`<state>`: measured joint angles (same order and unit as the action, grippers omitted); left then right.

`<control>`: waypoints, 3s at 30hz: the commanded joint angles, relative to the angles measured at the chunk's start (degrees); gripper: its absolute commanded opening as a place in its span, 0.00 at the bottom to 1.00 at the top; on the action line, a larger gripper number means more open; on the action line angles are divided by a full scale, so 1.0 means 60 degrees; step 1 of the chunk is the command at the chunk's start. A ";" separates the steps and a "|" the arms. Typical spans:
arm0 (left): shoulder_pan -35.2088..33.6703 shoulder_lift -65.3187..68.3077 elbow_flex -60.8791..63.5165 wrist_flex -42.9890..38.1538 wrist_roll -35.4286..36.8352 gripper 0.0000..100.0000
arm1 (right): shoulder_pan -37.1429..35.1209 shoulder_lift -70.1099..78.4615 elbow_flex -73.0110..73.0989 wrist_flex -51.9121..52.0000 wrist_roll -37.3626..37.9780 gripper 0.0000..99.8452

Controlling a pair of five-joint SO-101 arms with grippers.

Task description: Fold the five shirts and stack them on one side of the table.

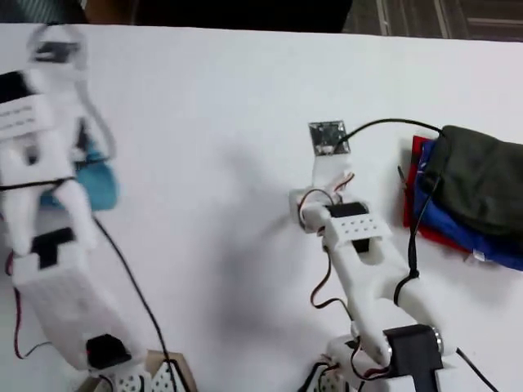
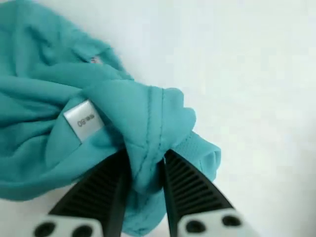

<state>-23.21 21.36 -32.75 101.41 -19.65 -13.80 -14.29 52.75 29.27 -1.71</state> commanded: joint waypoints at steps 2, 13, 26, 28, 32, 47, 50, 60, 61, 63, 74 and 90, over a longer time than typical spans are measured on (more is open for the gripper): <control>0.1817 -0.2271 0.0593 0.0147 0.0029 0.03 | 0.0081 -0.0388 -0.0059 -0.0154 -0.0073 0.08; 0.3824 -0.5011 0.0564 0.0147 0.0044 0.03 | 0.0051 -0.0388 -0.0059 -0.0154 -0.0073 0.08; 0.3575 -0.5392 0.3407 -0.0322 0.0454 0.20 | 0.0066 -0.0388 -0.0059 -0.0154 -0.0073 0.09; 0.2608 -0.5392 0.4066 -0.0733 -0.0088 0.25 | 0.0066 -0.0388 -0.0015 -0.0154 -0.0073 0.09; 0.0322 -0.5392 0.4872 -0.1538 -0.0952 0.26 | -0.0007 -0.0388 0.0029 -0.0154 -0.0073 0.09; -0.4806 -0.5392 0.7700 -0.4674 -0.2037 0.26 | -0.3788 -0.0388 -0.0630 0.0989 0.2462 0.09; -0.5480 -0.5392 0.8081 -0.5040 -0.2623 0.26 | -0.4652 -0.0374 -0.2037 0.2454 0.3004 0.14; -0.6842 -0.5392 0.8667 -0.5143 -0.3297 0.26 | -0.5473 0.2425 -0.6740 0.4462 0.3253 0.22; -0.6872 -0.5392 0.8667 -0.5114 -0.3297 0.26 | -0.5473 0.2762 -0.7018 0.4462 0.3253 0.22; -0.6828 -0.5377 0.8681 -0.5055 -0.3297 0.26 | -0.5429 0.3377 -0.7458 0.4462 0.3282 0.22; -0.4147 -0.5377 0.8681 -0.3766 -0.3223 0.26 | -0.3128 0.5267 -0.8190 0.4447 0.3253 0.05; 0.1436 -0.5377 0.8667 -0.3780 -0.2051 0.26 | -0.0154 0.4403 -0.9055 0.4491 0.3311 0.02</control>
<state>-20.22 -8.44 19.30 80.75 -34.77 -17.76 17.98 1.23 55.91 17.89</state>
